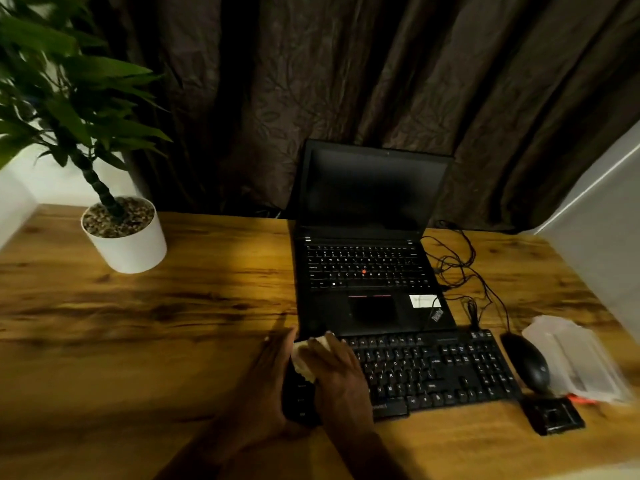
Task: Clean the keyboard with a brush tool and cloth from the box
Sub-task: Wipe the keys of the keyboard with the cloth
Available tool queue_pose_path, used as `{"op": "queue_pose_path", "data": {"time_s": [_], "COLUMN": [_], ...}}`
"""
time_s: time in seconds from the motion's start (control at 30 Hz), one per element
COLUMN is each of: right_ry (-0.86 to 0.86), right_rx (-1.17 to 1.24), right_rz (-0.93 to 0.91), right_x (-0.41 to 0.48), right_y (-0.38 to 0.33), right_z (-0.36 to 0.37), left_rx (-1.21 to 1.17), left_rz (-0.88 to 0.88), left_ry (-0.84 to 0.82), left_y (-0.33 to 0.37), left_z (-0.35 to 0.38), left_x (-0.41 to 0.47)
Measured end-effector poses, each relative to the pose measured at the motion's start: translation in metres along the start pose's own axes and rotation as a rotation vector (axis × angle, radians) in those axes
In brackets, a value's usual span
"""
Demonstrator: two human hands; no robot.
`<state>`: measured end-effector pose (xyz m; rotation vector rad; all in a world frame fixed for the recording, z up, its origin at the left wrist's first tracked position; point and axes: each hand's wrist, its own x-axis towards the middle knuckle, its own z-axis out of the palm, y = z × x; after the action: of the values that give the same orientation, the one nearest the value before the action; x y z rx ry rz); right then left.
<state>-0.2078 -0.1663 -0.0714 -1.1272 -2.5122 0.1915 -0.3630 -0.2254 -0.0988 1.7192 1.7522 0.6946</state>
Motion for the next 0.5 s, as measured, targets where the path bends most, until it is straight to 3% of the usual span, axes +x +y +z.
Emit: {"op": "queue_pose_path", "data": {"time_s": [0.23,0.4,0.5], "right_ry": [0.023,0.091,0.034], "right_rx": [-0.125,-0.193,-0.195], "right_rz": [-0.093,0.094,0.158], "right_x": [-0.001,-0.013,-0.012], "right_y": [0.011,0.031,0.018], "right_z": [0.000,-0.017,-0.015], "left_rx": [0.012,0.055,0.063], "left_rz": [-0.017,0.003,0.003], "left_ry": [0.022,0.028,0.033], "left_y": [-0.002,0.000,-0.001], "left_z": [0.002,0.002,0.004], "left_x": [0.000,-0.001,-0.001]}}
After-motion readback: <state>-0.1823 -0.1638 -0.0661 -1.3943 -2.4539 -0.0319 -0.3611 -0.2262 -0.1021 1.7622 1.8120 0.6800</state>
